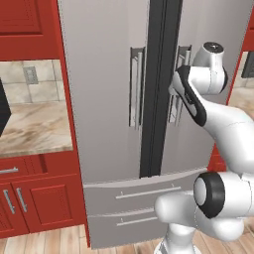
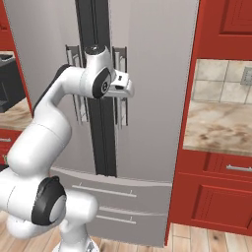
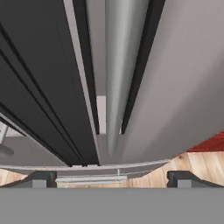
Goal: Open the fridge, grab two sodas, and place both sodas inside the bowl with ice on the dining counter.
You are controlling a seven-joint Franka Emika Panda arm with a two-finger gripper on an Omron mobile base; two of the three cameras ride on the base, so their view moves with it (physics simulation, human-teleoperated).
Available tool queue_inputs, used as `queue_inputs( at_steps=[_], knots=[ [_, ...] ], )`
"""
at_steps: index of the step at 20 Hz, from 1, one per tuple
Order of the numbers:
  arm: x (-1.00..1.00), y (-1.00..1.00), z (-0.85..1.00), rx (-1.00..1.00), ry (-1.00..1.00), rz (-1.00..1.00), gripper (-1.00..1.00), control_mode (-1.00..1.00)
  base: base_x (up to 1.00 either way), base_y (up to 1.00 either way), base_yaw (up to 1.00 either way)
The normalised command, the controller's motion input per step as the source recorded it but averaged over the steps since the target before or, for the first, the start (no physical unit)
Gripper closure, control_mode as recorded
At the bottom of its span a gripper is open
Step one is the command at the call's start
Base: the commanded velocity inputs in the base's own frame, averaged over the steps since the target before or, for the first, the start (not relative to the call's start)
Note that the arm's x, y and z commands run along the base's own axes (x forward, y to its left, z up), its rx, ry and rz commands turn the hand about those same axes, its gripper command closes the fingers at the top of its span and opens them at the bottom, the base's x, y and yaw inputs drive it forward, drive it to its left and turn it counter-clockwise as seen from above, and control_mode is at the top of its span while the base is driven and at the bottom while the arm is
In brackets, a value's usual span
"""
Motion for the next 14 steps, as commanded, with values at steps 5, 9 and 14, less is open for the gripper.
queue_inputs(
  at_steps=[5, 9, 14],
  knots=[
    [0.16, 0.03, 0.0, 0.02, -0.22, 0.01, -1.0, -1.0, 0.0, 0.0, 0.0],
    [0.09, 0.0, -0.01, 0.0, -0.25, 0.02, -1.0, -1.0, 0.0, 0.0, 0.0],
    [0.21, 0.0, 0.0, -0.02, -0.08, 0.0, -1.0, -1.0, 0.0, 0.0, 0.0]
  ],
)
